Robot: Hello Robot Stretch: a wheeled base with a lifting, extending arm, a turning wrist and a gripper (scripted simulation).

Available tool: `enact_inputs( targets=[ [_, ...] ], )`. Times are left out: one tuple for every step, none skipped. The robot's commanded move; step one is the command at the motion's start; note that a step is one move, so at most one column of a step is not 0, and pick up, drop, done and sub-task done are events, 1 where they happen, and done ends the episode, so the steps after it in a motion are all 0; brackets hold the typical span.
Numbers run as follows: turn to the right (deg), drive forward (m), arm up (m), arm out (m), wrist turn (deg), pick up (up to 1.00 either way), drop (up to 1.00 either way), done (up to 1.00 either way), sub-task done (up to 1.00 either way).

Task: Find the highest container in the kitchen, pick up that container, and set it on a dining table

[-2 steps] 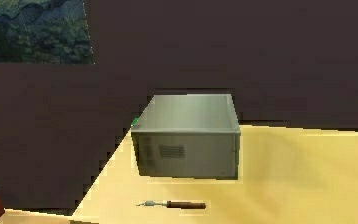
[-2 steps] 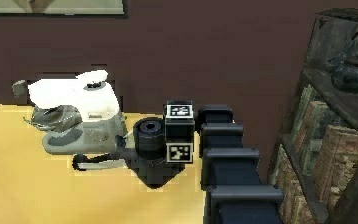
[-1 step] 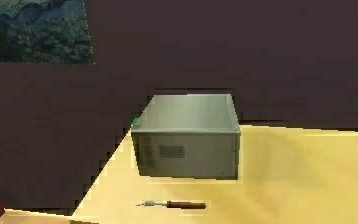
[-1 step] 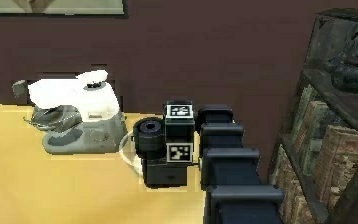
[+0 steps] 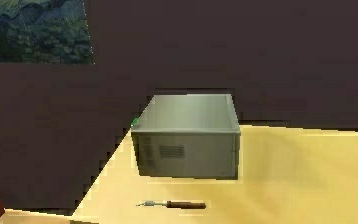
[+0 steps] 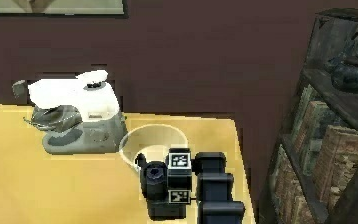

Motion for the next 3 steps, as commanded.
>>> enact_inputs(
  targets=[
    [0.0,0.00,0.00,0.00,0.0,1.00,0.00,0.00,0.00],
    [0.0,0.00,0.08,0.00,0.0,0.00,0.00,0.00,0.00],
    [0.0,0.00,0.00,0.00,-45.0,0.00,0.00,0.00,0.00]
  ],
)
